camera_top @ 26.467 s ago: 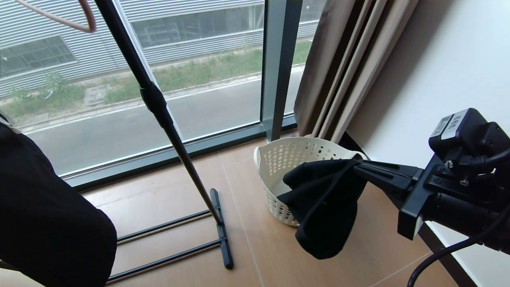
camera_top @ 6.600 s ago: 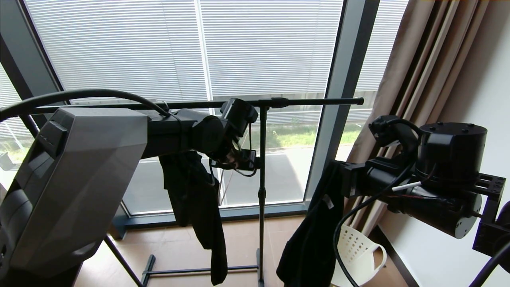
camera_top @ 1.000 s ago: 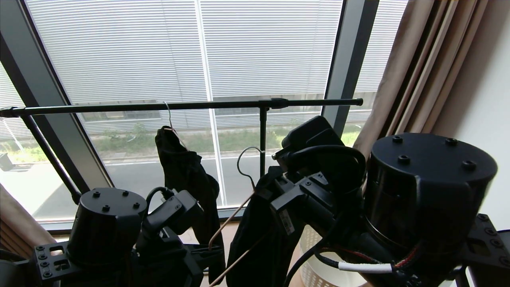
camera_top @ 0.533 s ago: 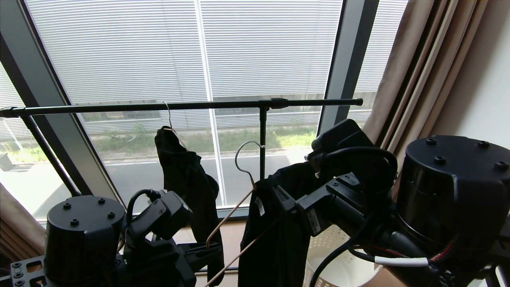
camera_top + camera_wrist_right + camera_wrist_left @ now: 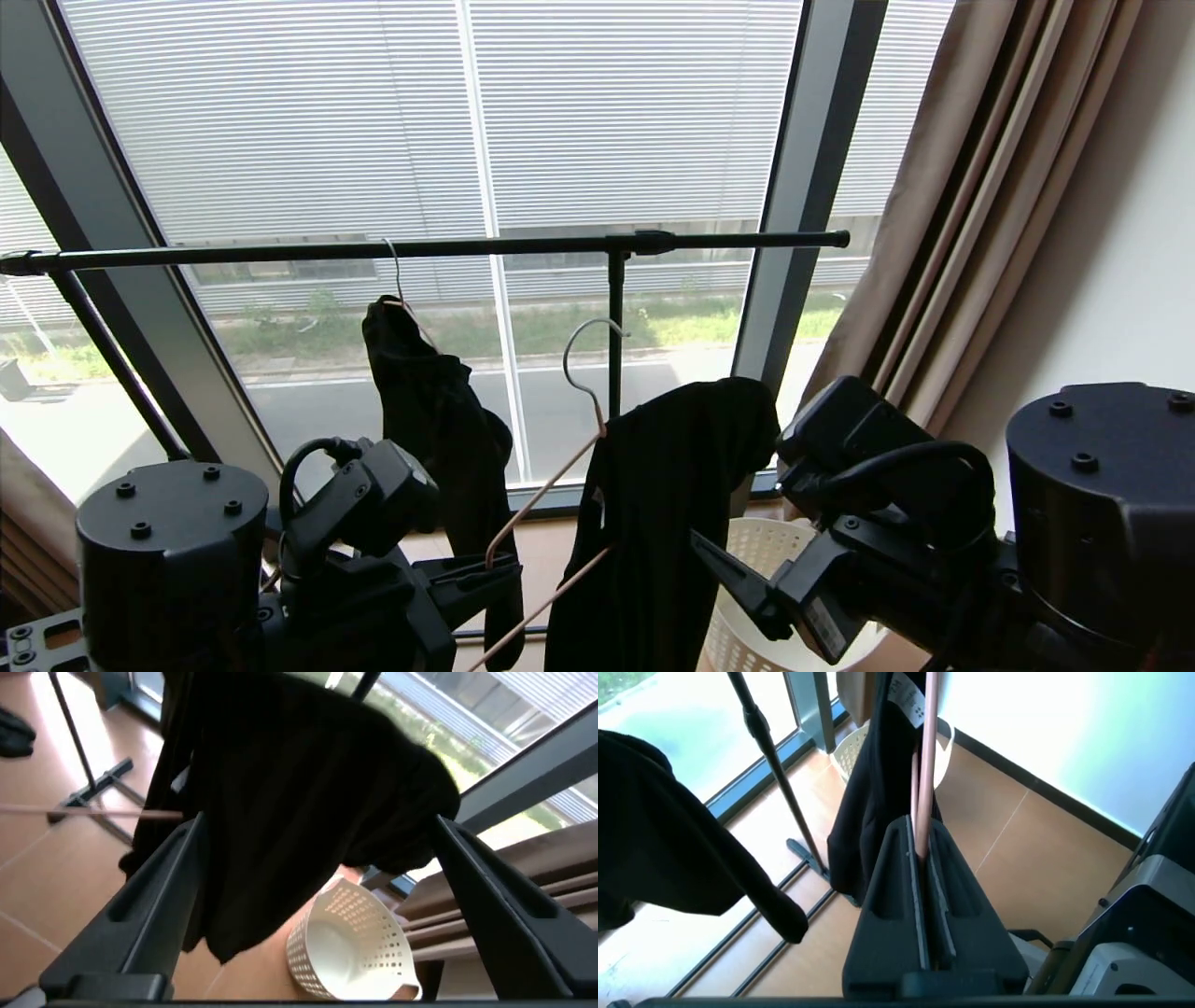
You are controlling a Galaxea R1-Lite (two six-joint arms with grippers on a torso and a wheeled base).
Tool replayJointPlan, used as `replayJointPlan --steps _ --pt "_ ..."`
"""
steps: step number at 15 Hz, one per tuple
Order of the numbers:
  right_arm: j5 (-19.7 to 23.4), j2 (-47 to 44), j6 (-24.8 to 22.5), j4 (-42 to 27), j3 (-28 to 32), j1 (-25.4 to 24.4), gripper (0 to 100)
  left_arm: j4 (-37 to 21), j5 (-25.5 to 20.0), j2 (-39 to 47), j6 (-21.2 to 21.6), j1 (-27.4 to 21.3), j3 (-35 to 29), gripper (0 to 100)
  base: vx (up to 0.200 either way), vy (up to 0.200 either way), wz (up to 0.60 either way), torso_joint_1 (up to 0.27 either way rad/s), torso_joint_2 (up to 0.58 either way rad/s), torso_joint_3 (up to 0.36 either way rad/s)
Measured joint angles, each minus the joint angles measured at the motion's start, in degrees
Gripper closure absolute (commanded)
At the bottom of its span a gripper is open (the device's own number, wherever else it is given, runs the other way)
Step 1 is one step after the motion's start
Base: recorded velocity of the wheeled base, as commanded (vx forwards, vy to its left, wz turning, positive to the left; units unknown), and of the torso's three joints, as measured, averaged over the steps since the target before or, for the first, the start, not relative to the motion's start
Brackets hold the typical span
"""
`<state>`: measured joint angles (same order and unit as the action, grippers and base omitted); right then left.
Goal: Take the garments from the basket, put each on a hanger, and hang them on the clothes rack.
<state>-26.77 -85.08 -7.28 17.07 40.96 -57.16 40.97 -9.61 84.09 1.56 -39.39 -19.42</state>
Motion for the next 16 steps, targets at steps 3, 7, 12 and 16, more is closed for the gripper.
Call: replayJointPlan --steps 3,7,12,16 --pt "11.61 2.11 -0.49 -6.47 1.12 6.10 0 2.00 -0.33 -0.22 0.16 0.04 1.90 100 0.000 0.000 0.00 0.000 0.00 0.000" --pt "36.86 4.02 -14.37 -16.31 6.94 20.78 0 2.11 -6.21 -1.49 1.50 1.96 3.63 100 0.000 0.000 0.00 0.000 0.00 0.000" --pt "58.19 -1.66 -39.12 -40.08 24.72 34.84 0 2.07 -9.41 -1.93 3.33 2.97 4.66 100 0.000 0.000 0.00 0.000 0.00 0.000" --pt "63.99 -11.06 -46.93 -56.02 38.58 36.47 0 2.16 -10.02 -2.06 3.56 2.32 4.02 100 0.000 0.000 0.00 0.000 0.00 0.000"
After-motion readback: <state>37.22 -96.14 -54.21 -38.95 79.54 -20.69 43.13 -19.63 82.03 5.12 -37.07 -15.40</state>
